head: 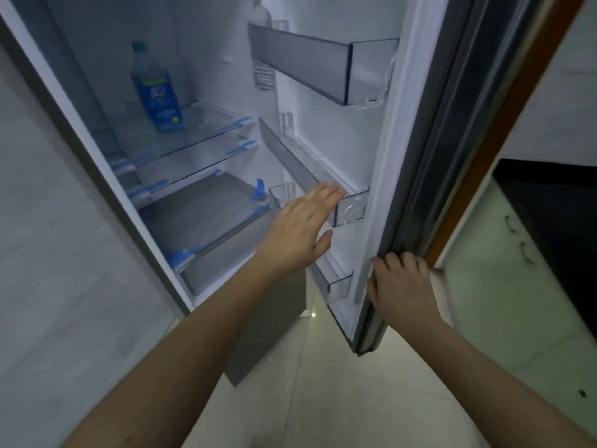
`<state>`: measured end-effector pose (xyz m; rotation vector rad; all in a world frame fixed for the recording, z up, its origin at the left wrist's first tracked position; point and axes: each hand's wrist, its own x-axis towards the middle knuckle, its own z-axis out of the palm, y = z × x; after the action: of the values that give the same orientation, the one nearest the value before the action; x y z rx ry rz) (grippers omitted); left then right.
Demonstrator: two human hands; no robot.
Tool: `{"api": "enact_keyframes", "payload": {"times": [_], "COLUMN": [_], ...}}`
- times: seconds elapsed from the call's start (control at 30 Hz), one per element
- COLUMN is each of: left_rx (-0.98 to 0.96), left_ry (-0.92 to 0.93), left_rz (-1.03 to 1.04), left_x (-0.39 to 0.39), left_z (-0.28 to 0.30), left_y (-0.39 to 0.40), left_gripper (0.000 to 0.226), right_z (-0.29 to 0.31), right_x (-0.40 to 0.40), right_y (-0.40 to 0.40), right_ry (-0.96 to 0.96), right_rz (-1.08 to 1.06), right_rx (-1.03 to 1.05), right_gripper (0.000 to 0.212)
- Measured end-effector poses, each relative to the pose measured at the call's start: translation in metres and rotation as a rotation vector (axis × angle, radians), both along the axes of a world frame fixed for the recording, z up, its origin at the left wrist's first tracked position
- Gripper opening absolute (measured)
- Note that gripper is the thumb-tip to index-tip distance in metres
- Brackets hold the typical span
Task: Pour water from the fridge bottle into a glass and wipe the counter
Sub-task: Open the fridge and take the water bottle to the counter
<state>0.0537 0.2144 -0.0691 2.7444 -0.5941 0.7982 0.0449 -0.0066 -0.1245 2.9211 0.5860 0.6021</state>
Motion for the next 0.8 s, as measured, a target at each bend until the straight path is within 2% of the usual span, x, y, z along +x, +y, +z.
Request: {"api": "enact_keyframes", "payload": {"times": [0.2,0.37,0.6,0.67,0.8], "left_rx": [0.125,0.156,0.22,0.226,0.182], "left_ry": [0.04,0.129,0.214,0.203,0.213], "left_rz": [-0.108,-0.216,-0.245,-0.209,-0.013], "left_x": [0.042,0.08,0.114,0.115,0.103], "left_z": [0.015,0.026,0.046,0.048,0.043], "left_y": [-0.045,-0.073,-0.106,-0.104,-0.073], "left_gripper": [0.07,0.071,0.067,0.065,0.061], "right_z": [-0.004,-0.006,-0.001,-0.001,0.001], "right_x": [0.037,0.073,0.094,0.094,0.09], "right_y": [-0.033,-0.059,-0.068,-0.065,-0.05], "right_ry": [0.093,0.215,0.295,0.31,0.325], "right_rz": [-0.176,-0.292,-0.353,-0.337,-0.282], "right_rx": [0.074,0.025,0.058,0.079,0.117], "right_gripper": [0.038,0.04,0.05,0.051,0.056]}}
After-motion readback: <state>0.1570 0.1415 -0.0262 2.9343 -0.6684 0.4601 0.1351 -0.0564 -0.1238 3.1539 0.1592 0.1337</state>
